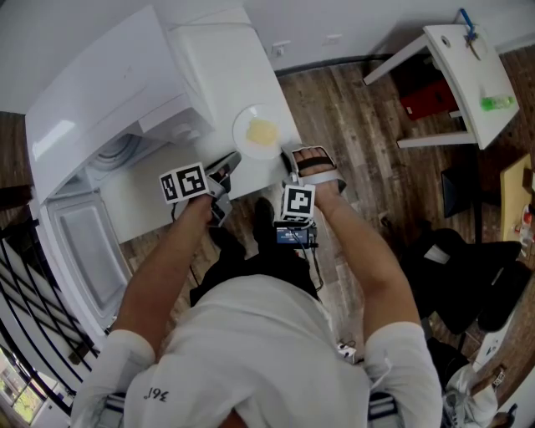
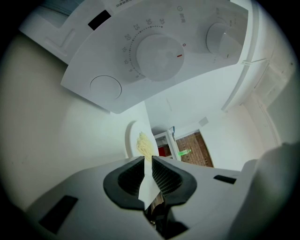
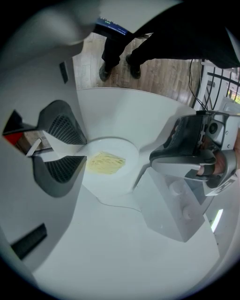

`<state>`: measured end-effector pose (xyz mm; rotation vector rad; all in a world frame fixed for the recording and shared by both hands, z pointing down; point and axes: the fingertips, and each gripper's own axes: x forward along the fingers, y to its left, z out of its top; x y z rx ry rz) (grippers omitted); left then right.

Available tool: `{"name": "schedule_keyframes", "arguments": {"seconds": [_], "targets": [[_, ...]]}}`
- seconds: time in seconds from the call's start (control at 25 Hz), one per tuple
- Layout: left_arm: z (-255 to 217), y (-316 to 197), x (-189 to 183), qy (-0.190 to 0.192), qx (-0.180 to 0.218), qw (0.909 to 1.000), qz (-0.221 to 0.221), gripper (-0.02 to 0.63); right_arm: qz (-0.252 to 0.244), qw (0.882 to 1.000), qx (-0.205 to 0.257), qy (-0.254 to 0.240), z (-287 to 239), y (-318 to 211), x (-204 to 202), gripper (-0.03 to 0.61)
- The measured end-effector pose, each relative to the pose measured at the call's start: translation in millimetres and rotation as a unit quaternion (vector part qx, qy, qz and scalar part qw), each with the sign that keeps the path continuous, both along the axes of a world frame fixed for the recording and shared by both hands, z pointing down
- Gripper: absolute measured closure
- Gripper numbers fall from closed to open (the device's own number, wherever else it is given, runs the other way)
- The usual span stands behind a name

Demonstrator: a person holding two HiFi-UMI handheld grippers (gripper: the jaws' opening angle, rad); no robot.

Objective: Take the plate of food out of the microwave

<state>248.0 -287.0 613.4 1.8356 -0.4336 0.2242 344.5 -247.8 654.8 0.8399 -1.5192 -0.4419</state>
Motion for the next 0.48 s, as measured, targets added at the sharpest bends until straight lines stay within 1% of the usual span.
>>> {"name": "schedule_keyframes", "arguments": {"seconds": [0.16,0.36,0.48], "targets": [[-3.5,0.4,0.5,0.003,0.002,1.0000,0.003,0.580,0.007,1.000,-0.004,0.002,-0.6,0.8,2.3,0.517],[-7.7,2.1,1.0,0.006,0.005,0.9999,0.007,0.580,0.009,1.000,-0.006,0.019,-1.9,6.7,9.2,0.515],[-9.0,3.1,0.4,0.008,0.007,0.9999,0.011,0.580,0.016,1.000,0.004,0.015,-6.3,5.9,9.8,0.515]]}}
